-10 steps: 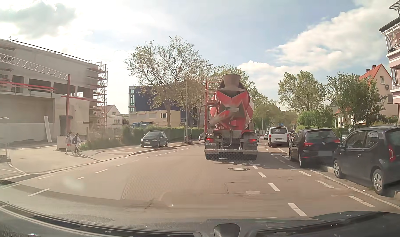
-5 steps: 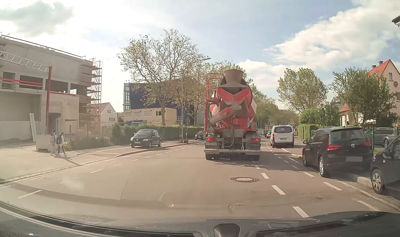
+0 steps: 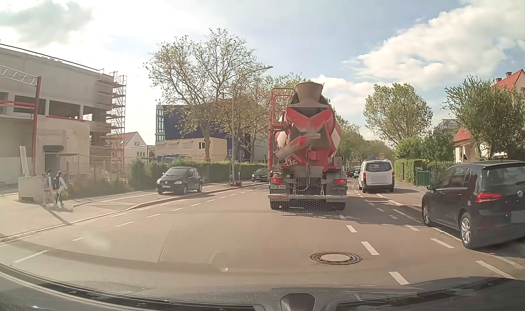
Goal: Follow the waypoints while adhering to traffic rules and regulations
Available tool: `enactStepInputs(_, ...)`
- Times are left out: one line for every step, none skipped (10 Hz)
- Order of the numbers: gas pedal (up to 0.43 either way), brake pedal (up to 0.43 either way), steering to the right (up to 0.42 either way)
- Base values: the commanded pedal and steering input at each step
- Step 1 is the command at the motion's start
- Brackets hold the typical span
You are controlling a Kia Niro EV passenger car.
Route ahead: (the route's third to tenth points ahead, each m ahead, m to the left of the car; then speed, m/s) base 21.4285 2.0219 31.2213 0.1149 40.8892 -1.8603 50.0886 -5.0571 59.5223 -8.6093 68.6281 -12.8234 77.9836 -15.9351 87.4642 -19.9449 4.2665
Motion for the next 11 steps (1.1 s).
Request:
enactStepInputs(0.0,0.055,0.019)
enactStepInputs(0.0,0.061,0.02)
enactStepInputs(0.0,0.061,0.022)
enactStepInputs(0.0,0.067,0.024)
enactStepInputs(0.0,0.085,0.024)
enactStepInputs(0.0,0.098,0.025)
enactStepInputs(0.0,0.122,0.03)
enactStepInputs(0.0,0.134,0.033)
enactStepInputs(0.0,0.14,0.034)
enactStepInputs(0.0,0.165,0.037)
enactStepInputs(0.0,0.171,0.042)
